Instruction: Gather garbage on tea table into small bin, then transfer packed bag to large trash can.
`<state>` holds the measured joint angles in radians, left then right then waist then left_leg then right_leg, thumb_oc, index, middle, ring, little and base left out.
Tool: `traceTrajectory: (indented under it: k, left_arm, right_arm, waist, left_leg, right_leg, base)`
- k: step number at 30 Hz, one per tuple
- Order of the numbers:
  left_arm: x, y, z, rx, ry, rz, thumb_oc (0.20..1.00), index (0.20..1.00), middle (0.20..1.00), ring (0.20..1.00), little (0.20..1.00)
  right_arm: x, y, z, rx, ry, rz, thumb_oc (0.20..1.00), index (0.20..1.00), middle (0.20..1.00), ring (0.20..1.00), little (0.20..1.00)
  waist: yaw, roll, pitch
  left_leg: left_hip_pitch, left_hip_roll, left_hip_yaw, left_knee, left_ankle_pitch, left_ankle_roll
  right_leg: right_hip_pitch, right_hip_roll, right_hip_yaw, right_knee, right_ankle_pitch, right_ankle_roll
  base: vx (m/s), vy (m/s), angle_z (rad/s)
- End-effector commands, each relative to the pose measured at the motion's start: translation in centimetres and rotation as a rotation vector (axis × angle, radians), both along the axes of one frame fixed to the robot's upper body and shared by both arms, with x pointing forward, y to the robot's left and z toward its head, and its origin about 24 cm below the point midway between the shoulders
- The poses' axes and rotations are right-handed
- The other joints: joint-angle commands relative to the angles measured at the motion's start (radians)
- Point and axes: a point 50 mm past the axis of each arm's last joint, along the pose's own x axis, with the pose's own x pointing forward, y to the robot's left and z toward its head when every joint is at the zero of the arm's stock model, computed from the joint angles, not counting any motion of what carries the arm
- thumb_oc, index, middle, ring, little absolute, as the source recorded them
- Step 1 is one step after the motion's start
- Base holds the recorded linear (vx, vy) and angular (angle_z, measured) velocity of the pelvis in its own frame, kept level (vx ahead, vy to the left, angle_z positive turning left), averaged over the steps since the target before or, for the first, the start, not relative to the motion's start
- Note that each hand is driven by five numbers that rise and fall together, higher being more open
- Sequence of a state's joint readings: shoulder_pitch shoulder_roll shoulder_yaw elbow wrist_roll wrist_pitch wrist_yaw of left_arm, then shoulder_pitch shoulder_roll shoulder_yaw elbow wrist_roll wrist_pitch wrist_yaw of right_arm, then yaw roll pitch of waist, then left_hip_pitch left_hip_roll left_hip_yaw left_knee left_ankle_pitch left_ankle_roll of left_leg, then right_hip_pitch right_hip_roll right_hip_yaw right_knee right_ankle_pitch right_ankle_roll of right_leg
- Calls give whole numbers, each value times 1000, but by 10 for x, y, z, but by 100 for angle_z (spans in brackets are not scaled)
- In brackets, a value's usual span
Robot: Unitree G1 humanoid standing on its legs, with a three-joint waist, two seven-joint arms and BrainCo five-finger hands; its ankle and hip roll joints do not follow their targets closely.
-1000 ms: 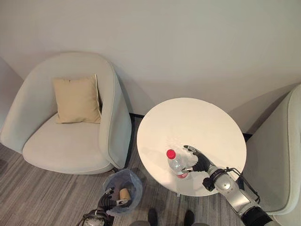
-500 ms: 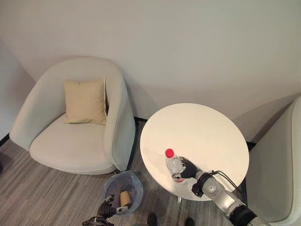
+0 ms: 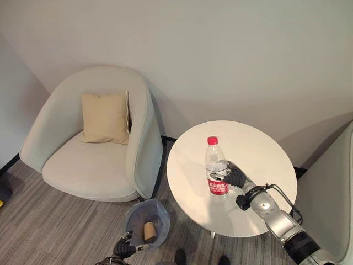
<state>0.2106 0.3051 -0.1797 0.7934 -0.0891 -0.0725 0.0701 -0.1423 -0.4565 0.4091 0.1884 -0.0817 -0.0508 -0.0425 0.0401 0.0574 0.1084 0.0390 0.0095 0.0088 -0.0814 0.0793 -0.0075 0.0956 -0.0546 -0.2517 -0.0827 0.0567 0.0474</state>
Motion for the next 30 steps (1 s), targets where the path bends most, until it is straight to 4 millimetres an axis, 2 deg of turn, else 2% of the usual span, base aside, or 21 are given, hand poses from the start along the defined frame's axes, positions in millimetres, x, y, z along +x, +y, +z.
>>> traceTrajectory:
  k: [1,3,4,6,8,9,10,12,17,21,23,24,25,27,30]
  left_arm:
    - [27,17,13,52,-83,2,1000,1000,1000,1000,1000]
    - [32,17,16,51,-100,0,1000,1000,1000,1000,1000]
    - [38,13,17,42,-115,-15,1000,1000,1000,1000,1000]
    - [45,7,18,33,-132,-41,1000,1000,1000,1000,1000]
    - [51,2,19,28,-142,-56,1000,1000,1000,1000,1000]
    - [55,-2,20,21,-154,-62,1000,1000,1000,1000,1000]
    - [56,-3,20,17,-157,-71,1000,1000,1000,1000,1000]
    - [59,-5,22,18,-164,-96,1000,1000,1000,1000,1000]
    - [55,-4,18,35,-138,-108,1000,1000,1000,1000,1000]
    - [68,4,28,71,-179,-121,1000,1000,1000,1000,1000]
    - [72,5,31,79,-194,-120,1000,1000,1000,1000,1000]
    - [83,6,39,82,-242,-119,1000,1000,1000,1000,1000]
    - [82,6,39,75,-245,-110,1000,1000,1000,1000,1000]
    - [82,7,39,75,-245,-102,1000,1000,1000,1000,1000]
    - [78,8,35,73,-222,-94,1000,1000,1000,1000,1000]
  right_arm:
    - [10,20,39,144,-180,68,200,200,200,200,200]
    - [11,14,44,140,-210,46,200,200,200,200,200]
    - [11,6,46,137,-229,10,200,200,200,200,200]
    - [13,-4,47,119,-245,-36,200,200,200,200,200]
    - [15,-10,49,109,-262,-69,200,200,200,200,200]
    - [18,-15,52,101,-277,-101,200,200,200,200,200]
    - [19,-18,52,94,-279,-114,200,200,200,200,200]
    - [19,-24,53,78,-286,-143,200,200,200,200,200]
    - [19,-22,48,71,-263,-146,200,200,200,200,200]
    - [22,-10,52,119,-268,-118,200,200,200,200,200]
    - [22,-7,52,130,-268,-114,200,200,200,200,200]
    - [21,-4,54,140,-275,-98,200,200,200,200,200]
    - [21,-4,54,140,-272,-95,200,200,200,200,200]
    - [21,-2,54,141,-272,-90,200,200,200,200,200]
    - [21,-4,51,131,-262,-97,200,200,200,200,200]
  waist:
    - [29,-52,44]
    - [36,-53,65]
    - [42,-50,86]
    - [35,-45,97]
    - [23,-40,103]
    - [18,-36,102]
    - [14,-32,100]
    - [4,-26,97]
    - [1,-33,95]
    - [2,-38,126]
    - [2,-38,131]
    - [-25,-36,153]
    - [-27,-35,158]
    - [-24,-33,163]
    - [-39,-39,186]
  left_leg:
    - [11,18,23,47,-108,-43]
    - [-39,16,7,74,-96,-57]
    - [-93,12,0,107,-83,-72]
    - [-141,21,26,140,-79,-69]
    - [-154,41,98,159,-84,-60]
    - [-163,59,175,171,-86,-54]
    - [-151,70,204,173,-107,-63]
    - [-134,88,284,164,-110,-58]
    - [-123,70,301,179,-144,-36]
    - [-134,42,308,219,-181,2]
    - [-142,38,308,229,-191,8]
    - [-128,14,275,203,-191,19]
    - [-136,9,279,196,-169,29]
    - [-132,3,274,191,-170,30]
    - [-129,-20,222,181,-170,40]
  right_leg:
    - [-11,-41,29,64,-152,42]
    - [-29,-42,2,65,-156,36]
    - [-44,-51,-39,69,-159,31]
    - [-54,-69,-100,73,-160,30]
    - [-57,-82,-139,72,-159,31]
    - [-58,-95,-175,63,-151,36]
    - [-49,-97,-177,61,-167,40]
    - [-42,-113,-219,66,-163,44]
    - [-27,-149,-226,110,-166,65]
    - [-106,-226,-186,292,-171,80]
    - [-130,-239,-172,331,-173,85]
    - [-211,-167,-36,356,-181,73]
    - [-231,-148,-15,329,-154,65]
    - [-245,-140,-14,310,-141,65]
    - [-327,-86,40,286,-114,61]
  base:
    - [-125,-80,5]
    - [-219,-79,18]
    - [-259,-66,69]
    - [-183,-15,142]
    - [-80,69,167]
    - [36,108,106]
    - [60,136,116]
    - [102,201,99]
    - [103,196,33]
    - [59,217,-3]
    - [45,129,4]
    - [20,123,7]
    - [21,119,0]
    - [1,28,27]
    - [58,-17,28]
